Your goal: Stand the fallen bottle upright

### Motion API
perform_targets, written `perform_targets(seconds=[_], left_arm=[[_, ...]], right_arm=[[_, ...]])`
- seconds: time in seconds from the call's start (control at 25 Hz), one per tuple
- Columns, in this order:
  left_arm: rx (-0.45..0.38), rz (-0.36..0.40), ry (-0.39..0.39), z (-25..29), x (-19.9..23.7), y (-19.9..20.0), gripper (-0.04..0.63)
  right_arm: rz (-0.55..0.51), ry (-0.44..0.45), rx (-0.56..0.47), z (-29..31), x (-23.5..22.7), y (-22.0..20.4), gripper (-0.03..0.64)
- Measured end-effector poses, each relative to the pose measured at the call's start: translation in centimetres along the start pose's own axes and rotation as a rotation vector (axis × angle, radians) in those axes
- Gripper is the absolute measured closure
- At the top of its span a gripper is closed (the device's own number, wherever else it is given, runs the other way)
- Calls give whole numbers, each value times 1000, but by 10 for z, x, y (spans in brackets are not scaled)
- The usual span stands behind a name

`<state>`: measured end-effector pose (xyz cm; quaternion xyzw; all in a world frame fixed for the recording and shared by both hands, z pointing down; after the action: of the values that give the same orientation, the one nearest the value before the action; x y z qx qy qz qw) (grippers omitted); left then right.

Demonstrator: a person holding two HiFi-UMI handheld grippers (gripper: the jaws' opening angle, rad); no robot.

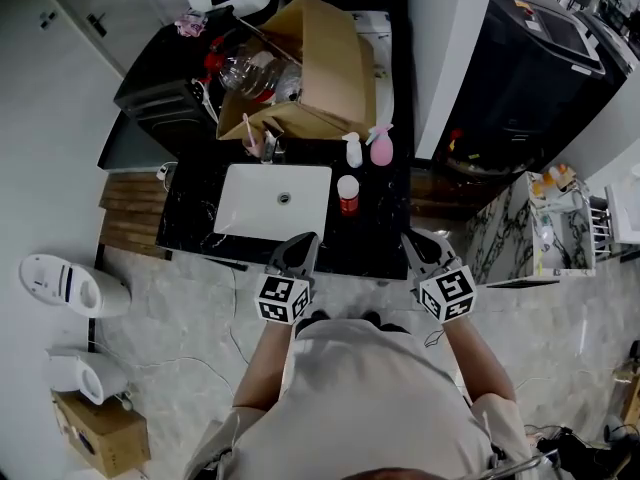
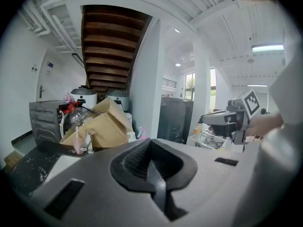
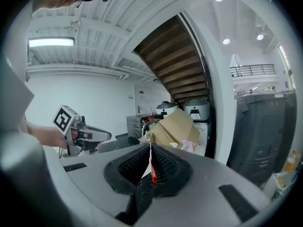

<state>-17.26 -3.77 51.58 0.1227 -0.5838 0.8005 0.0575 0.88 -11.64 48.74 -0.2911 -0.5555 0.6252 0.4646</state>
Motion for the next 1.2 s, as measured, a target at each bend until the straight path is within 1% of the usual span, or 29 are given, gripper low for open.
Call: perform_targets(seconds=[0.16,0.52,0.72,1.2], left_arm=[[10,-1,-23,-10,11,6,588],[12,11,-72,-21,30,15,588],[5,-2,-94,-24,35,16,588],[-6,-26,-114,-29,43,20,588]], right_arm=[[23,-22,-4,4,3,8,581],[28,-84,-17,13,12,22,581],[24,-87,-8,14,18,25,582],[-2,-83,2,18,30,32,581]])
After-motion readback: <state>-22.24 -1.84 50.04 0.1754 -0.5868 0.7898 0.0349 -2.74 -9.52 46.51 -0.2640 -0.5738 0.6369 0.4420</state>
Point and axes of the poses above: the fingertips, and each gripper's own axes: z forward along the fingers, x to its left, y out of its top, the point moved 1 cm from there along -z, backward along the fingers, and after that the axes turned 12 degrees about -z, right-handed, at the moved point
